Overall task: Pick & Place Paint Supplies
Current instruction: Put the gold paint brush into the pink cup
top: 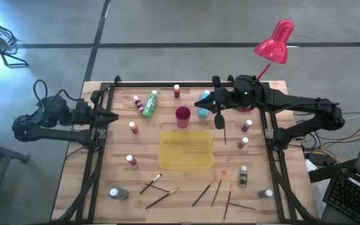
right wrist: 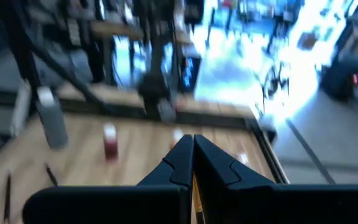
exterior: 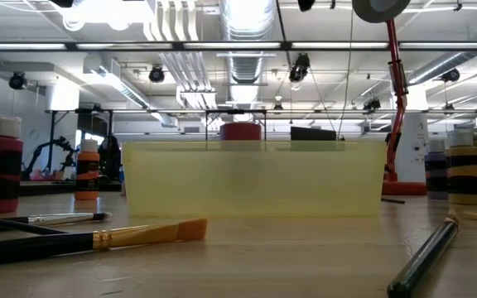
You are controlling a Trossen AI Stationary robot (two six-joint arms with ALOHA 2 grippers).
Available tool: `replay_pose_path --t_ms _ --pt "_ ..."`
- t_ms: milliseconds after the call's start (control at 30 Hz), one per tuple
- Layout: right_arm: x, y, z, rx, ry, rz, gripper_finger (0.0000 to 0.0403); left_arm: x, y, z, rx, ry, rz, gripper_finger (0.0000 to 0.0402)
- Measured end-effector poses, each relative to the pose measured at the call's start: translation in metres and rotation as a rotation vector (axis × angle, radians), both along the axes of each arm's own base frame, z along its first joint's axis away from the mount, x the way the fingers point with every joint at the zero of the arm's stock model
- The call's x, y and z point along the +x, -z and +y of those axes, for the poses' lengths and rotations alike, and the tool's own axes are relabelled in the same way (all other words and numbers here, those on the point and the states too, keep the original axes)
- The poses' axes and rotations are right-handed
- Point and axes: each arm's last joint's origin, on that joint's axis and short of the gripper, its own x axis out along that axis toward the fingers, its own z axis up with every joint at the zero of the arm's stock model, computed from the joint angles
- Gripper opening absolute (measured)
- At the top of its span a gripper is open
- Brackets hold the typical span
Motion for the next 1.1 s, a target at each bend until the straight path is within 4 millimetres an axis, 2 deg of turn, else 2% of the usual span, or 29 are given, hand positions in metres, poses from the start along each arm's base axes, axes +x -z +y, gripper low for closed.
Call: replay_pose_path --t_ms 133,400,633,1100 --pt "0.007 0.000 0.000 0.023 -0.014 -0.127 0.0008 0.000 0.000 0.000 0.000 0.000 0.000 0.0046" --pt "0.027 0.032 -0.003 0.094 -0.004 -0.261 0.0008 0.000 0.000 0.000 0.000 0.000 0.000 0.0046" --pt "0.042 0.061 -0.010 0.128 0.091 -0.274 0.0008 0.000 0.000 0.000 0.000 0.000 0.000 0.0046" --pt "0.066 0.100 -0.032 0.161 0.212 -0.231 0.0008 0.000 0.000 0.000 0.000 0.000 0.000 0.0046"
